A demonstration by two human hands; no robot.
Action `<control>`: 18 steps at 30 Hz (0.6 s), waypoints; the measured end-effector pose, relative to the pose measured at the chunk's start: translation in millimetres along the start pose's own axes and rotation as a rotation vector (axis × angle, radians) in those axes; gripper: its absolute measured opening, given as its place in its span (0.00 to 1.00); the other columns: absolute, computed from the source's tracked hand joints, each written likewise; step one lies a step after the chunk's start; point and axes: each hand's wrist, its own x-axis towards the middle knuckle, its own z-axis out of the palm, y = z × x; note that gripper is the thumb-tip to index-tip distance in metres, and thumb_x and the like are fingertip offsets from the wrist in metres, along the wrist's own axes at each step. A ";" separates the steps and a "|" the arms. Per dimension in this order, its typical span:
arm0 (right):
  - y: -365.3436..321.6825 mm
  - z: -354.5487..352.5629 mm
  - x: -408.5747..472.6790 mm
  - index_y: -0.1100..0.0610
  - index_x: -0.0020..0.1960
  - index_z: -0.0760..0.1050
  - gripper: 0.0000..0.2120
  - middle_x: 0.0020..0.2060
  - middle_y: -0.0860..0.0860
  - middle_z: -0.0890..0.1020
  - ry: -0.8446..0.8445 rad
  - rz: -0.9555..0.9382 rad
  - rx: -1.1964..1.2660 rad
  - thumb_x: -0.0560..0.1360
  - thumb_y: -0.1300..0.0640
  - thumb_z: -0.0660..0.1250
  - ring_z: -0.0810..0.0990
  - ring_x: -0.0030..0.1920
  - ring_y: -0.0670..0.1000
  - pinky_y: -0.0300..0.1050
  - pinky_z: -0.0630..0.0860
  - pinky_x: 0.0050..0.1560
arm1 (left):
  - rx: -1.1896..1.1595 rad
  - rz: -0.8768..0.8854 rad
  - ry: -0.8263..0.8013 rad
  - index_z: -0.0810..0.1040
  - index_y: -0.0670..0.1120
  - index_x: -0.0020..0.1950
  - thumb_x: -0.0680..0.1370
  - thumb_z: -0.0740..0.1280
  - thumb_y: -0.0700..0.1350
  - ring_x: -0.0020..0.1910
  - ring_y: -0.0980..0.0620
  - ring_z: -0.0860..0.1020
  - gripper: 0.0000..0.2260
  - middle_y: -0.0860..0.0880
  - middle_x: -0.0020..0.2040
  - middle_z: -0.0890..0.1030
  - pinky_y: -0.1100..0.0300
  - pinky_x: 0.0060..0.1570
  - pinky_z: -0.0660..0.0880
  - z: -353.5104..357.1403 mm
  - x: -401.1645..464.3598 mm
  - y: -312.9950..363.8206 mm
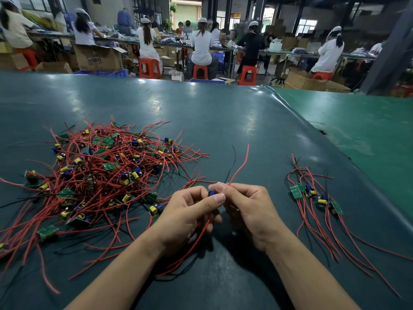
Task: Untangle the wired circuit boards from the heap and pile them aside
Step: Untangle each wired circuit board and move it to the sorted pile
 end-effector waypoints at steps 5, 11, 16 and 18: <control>1.4 -3.2 5.1 0.55 0.47 0.86 0.05 0.23 0.45 0.70 0.110 -0.058 0.037 0.73 0.61 0.72 0.61 0.21 0.43 0.33 0.59 0.22 | 0.032 -0.016 -0.022 0.72 0.46 0.33 0.70 0.76 0.41 0.27 0.51 0.78 0.14 0.45 0.30 0.73 0.65 0.23 0.69 -1.7 0.5 -2.6; 2.2 -4.6 8.2 0.53 0.45 0.86 0.07 0.23 0.45 0.69 0.221 -0.130 0.065 0.73 0.62 0.72 0.60 0.21 0.44 0.34 0.58 0.22 | 0.049 -0.044 -0.080 0.71 0.45 0.35 0.70 0.73 0.43 0.28 0.50 0.78 0.11 0.46 0.29 0.73 0.65 0.24 0.70 -2.4 -2.1 0.0; 0.1 -6.6 11.8 0.53 0.40 0.87 0.08 0.24 0.51 0.68 0.392 -0.179 0.148 0.73 0.64 0.72 0.59 0.21 0.44 0.33 0.60 0.21 | 0.110 -0.040 -0.163 0.71 0.47 0.34 0.69 0.75 0.46 0.28 0.49 0.77 0.14 0.47 0.27 0.75 0.63 0.25 0.70 -4.0 -4.6 -0.1; -1.1 -9.5 14.2 0.57 0.41 0.86 0.06 0.24 0.49 0.68 0.443 -0.184 0.199 0.73 0.64 0.72 0.58 0.21 0.44 0.33 0.58 0.21 | 0.100 -0.037 -0.198 0.71 0.47 0.33 0.69 0.75 0.47 0.27 0.50 0.77 0.13 0.46 0.27 0.75 0.63 0.26 0.71 -4.5 -5.8 -0.4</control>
